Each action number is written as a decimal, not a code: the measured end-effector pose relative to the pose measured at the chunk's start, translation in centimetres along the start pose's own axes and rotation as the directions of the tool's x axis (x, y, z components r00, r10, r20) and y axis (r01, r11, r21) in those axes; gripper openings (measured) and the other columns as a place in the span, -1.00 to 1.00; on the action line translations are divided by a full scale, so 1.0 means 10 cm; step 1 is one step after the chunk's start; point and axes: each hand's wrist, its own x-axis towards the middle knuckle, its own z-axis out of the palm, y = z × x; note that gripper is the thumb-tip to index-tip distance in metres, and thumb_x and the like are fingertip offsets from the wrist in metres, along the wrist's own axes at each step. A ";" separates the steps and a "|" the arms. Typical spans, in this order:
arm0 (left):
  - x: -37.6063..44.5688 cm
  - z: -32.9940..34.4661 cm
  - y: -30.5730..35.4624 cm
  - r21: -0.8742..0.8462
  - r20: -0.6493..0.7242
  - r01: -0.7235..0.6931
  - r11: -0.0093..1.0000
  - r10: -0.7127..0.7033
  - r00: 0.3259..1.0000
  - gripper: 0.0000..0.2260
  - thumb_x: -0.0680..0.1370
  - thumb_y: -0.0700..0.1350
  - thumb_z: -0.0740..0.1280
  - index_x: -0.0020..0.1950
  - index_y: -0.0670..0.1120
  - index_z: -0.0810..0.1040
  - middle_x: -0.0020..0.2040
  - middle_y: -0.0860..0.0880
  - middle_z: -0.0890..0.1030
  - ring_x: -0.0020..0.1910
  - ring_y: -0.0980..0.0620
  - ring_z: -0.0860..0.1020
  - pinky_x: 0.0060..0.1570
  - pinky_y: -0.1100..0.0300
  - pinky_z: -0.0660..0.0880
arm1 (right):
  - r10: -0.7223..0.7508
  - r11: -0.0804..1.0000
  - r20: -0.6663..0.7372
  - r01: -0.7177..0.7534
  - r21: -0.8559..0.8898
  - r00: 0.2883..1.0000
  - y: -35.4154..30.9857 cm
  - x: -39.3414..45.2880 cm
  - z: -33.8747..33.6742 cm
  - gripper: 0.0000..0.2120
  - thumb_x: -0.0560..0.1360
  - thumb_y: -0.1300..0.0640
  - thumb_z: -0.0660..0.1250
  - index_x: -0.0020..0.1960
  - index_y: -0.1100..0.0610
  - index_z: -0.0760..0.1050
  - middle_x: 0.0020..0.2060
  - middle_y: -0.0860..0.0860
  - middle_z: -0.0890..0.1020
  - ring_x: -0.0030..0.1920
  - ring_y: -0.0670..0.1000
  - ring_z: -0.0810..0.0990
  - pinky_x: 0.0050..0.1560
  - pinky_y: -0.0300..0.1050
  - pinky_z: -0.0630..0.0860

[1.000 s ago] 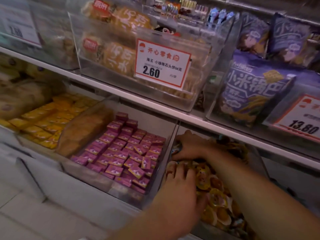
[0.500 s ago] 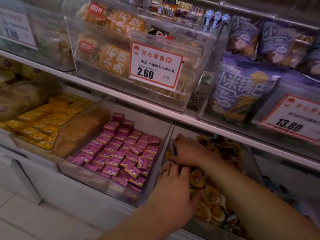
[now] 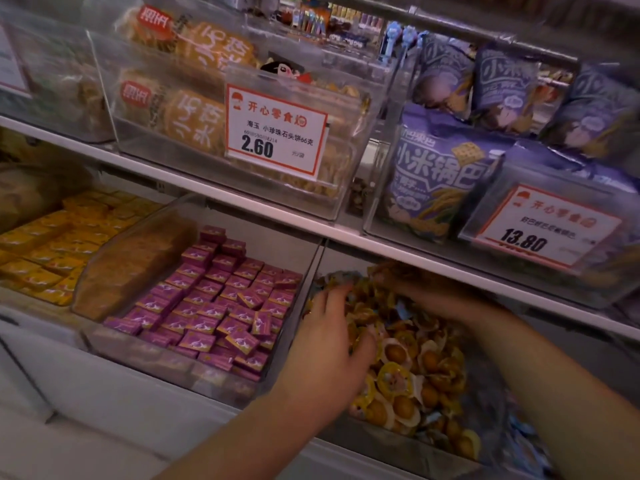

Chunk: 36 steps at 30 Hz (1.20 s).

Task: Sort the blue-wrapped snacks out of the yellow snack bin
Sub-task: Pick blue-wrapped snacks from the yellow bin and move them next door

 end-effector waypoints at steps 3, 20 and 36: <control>0.06 0.05 0.01 -0.002 -0.020 -0.049 0.999 0.049 0.999 -0.41 0.53 0.12 0.33 0.50 0.12 0.18 0.36 0.10 0.34 0.32 0.10 0.38 0.26 0.17 0.39 | -0.073 0.990 0.024 0.076 -0.121 0.997 0.03 -0.35 0.12 -0.74 0.48 -0.19 0.39 0.13 -0.17 0.64 0.10 -0.19 0.65 0.15 -0.25 0.58 0.21 -0.30 0.46; 0.32 0.16 -0.09 0.341 -0.047 -0.102 0.934 0.125 0.991 -0.94 0.42 -0.12 0.44 -0.19 -0.04 0.57 -0.02 -0.02 0.55 -0.10 -0.11 0.58 -0.10 0.09 0.49 | -0.199 0.824 0.032 0.185 -0.536 0.980 0.28 -1.30 0.03 -0.35 0.46 -0.37 0.22 0.48 -0.15 0.29 0.29 -0.17 0.45 0.29 -0.07 0.42 0.28 -0.11 0.40; 0.53 0.26 -0.09 0.360 0.267 -0.202 0.911 0.107 0.958 -0.80 0.45 -0.10 0.46 0.04 0.08 0.60 0.02 0.06 0.51 0.03 0.01 0.55 -0.04 0.19 0.43 | -0.196 0.763 0.012 0.160 -0.626 0.981 0.31 -1.12 0.16 -0.57 0.54 -0.27 0.22 0.33 -0.14 0.48 0.16 -0.11 0.52 0.09 0.05 0.56 -0.05 -0.04 0.53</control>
